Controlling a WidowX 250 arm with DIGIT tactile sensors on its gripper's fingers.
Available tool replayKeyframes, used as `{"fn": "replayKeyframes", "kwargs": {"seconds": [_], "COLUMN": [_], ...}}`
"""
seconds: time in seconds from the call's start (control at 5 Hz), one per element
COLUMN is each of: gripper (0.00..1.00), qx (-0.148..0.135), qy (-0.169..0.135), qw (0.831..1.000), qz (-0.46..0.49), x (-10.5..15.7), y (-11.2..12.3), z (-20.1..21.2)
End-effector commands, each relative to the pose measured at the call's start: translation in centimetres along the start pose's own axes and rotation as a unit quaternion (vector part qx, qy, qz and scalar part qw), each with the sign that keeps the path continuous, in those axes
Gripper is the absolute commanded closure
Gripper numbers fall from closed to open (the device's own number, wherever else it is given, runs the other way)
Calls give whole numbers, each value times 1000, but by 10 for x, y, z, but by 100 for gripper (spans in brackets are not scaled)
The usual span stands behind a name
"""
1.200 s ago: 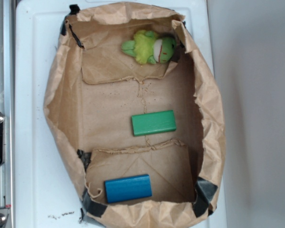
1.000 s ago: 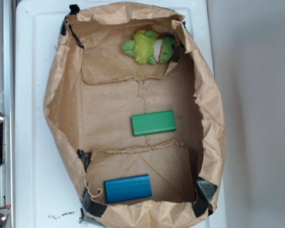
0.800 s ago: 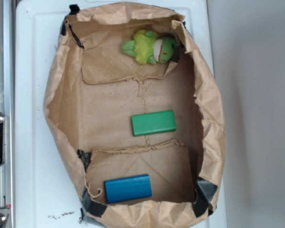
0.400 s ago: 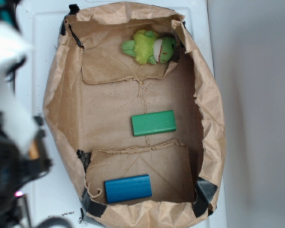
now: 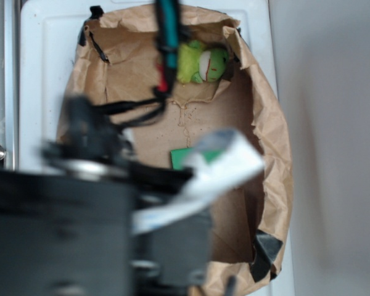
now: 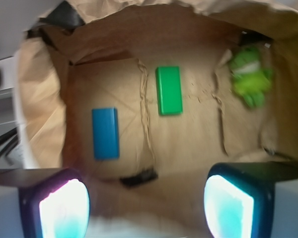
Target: Grab the blue block.
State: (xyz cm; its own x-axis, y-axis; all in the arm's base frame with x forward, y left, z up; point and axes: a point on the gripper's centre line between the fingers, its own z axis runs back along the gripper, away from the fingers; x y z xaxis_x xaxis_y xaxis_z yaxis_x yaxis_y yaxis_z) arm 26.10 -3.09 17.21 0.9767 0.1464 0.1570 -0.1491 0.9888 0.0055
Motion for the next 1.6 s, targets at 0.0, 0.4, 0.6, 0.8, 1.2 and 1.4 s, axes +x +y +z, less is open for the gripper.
{"fn": "replayKeyframes", "kwargs": {"seconds": [0.0, 0.4, 0.6, 0.8, 1.2, 1.4], "gripper": [0, 0, 0, 0, 0, 0], "qx": [16, -14, -53, -73, -70, -70], "qy": [-23, 16, 28, 23, 32, 32], "qw": [1000, 1000, 998, 997, 997, 997], "qz": [-14, -20, -30, -30, -27, -27], "x": [18, 7, -8, -17, -15, -15], "y": [16, 14, -4, -16, -14, -14], "z": [-37, -72, -76, -70, -65, -65]}}
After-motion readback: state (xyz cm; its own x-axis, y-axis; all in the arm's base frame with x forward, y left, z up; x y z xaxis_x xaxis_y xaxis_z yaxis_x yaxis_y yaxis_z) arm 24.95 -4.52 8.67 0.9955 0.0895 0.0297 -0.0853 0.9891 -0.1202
